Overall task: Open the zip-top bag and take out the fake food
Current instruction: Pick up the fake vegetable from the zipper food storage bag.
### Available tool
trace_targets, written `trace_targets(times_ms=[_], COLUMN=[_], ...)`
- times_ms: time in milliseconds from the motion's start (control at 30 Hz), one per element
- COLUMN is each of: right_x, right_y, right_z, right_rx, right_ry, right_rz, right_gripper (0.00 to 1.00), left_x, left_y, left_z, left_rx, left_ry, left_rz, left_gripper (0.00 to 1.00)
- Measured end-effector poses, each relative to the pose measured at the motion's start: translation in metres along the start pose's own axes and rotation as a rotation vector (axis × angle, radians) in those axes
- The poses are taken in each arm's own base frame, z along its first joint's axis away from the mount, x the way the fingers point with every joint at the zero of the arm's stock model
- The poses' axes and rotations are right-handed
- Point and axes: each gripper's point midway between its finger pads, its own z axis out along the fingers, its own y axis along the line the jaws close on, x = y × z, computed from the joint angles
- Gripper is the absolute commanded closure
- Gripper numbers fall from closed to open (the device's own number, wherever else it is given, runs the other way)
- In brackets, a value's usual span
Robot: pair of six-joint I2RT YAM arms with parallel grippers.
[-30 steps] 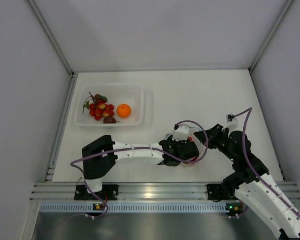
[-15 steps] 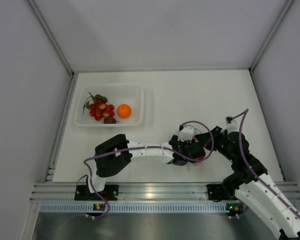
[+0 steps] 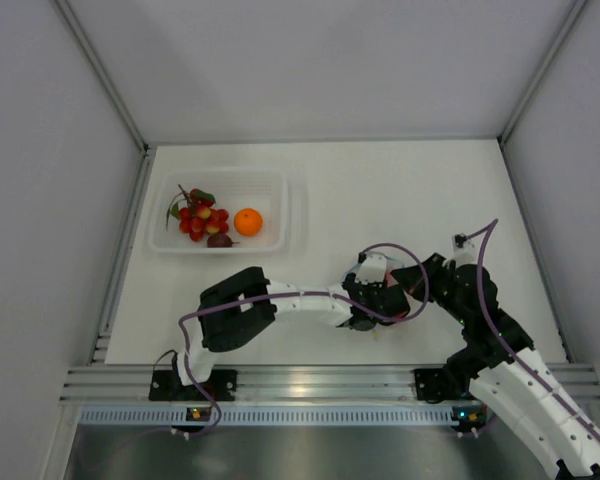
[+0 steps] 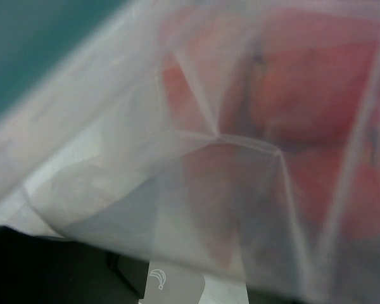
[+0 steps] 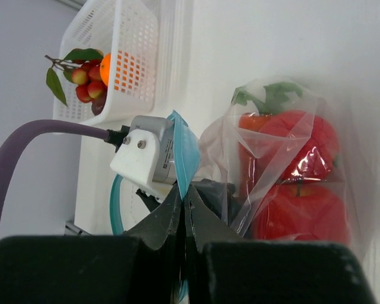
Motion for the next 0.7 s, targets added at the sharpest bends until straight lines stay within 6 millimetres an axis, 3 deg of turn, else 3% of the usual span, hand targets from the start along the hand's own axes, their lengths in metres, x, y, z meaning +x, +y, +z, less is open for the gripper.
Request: trace_targets(times_ms=[133, 233, 600, 700], right_x=[0.004, 0.006, 0.008, 0.008], right_y=[0.002, 0.003, 0.004, 0.005], right_z=[0.000, 0.000, 0.001, 0.002], right_rx=[-0.013, -0.022, -0.030, -0.038], right_ry=[0.020, 0.029, 0.037, 0.040], right_rz=[0.001, 0.003, 0.003, 0.003], right_gripper=[1.00, 1.00, 1.00, 1.00], left_x=[-0.001, -0.002, -0.001, -0.002], left_y=[0.006, 0.009, 0.010, 0.006], left_z=[0.000, -0.001, -0.009, -0.017], left_rx=[-0.001, 0.002, 0.014, 0.030], left_ry=[0.004, 0.017, 0.034, 0.028], left_rz=[0.001, 0.002, 0.036, 0.047], left_gripper=[0.44, 0.52, 0.51, 0.57])
